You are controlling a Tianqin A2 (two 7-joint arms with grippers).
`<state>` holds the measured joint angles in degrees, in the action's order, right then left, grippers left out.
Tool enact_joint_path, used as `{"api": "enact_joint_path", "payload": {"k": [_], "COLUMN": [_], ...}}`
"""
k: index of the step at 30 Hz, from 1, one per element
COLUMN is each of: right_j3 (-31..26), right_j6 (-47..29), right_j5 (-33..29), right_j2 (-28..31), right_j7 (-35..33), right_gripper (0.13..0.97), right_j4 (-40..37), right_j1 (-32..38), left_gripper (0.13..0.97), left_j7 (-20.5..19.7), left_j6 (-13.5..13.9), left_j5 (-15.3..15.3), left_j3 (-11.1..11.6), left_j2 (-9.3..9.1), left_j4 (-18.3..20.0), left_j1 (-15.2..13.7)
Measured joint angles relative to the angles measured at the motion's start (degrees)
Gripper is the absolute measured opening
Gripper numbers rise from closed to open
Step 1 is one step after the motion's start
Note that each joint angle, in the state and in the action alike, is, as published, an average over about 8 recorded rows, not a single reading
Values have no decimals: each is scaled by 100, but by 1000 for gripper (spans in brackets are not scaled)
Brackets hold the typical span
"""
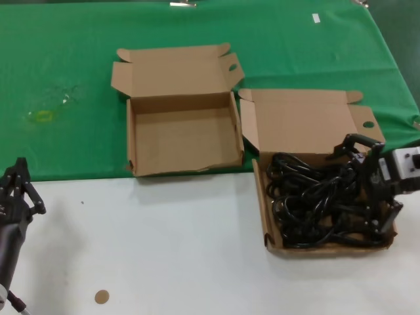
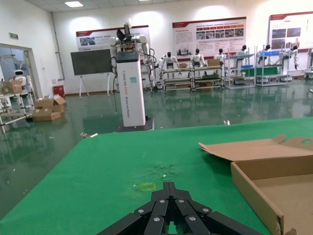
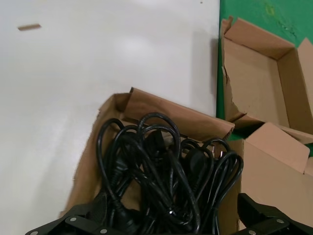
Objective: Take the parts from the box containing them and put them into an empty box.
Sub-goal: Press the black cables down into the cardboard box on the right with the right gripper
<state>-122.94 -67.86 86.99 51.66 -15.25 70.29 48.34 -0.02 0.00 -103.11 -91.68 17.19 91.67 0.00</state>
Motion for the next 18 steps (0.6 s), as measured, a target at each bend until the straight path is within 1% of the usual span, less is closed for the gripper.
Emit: {"api": "enact_joint_path", "payload": {"k": [4,13,18], "right_j3": [-8,-9,-6], "right_j6": [6,66,44], "right_j5": [-187,-503,-611], "right_j2": [-279,-688,-777], "right_j7": [-225,-544,-603], "right_gripper": [960,892,805], "right_j4": [-384,-952,-1065], "right_j1": [147,315,331], "left_gripper": [144,144,144], "left_j7": [0,0,0], "left_j6": [0,0,0], "left_j5": [0,0,0], "left_j3": [0,0,0], "left_j2": [0,0,0], "left_j4": [0,0,0], "left_j1": [0,0,0]}}
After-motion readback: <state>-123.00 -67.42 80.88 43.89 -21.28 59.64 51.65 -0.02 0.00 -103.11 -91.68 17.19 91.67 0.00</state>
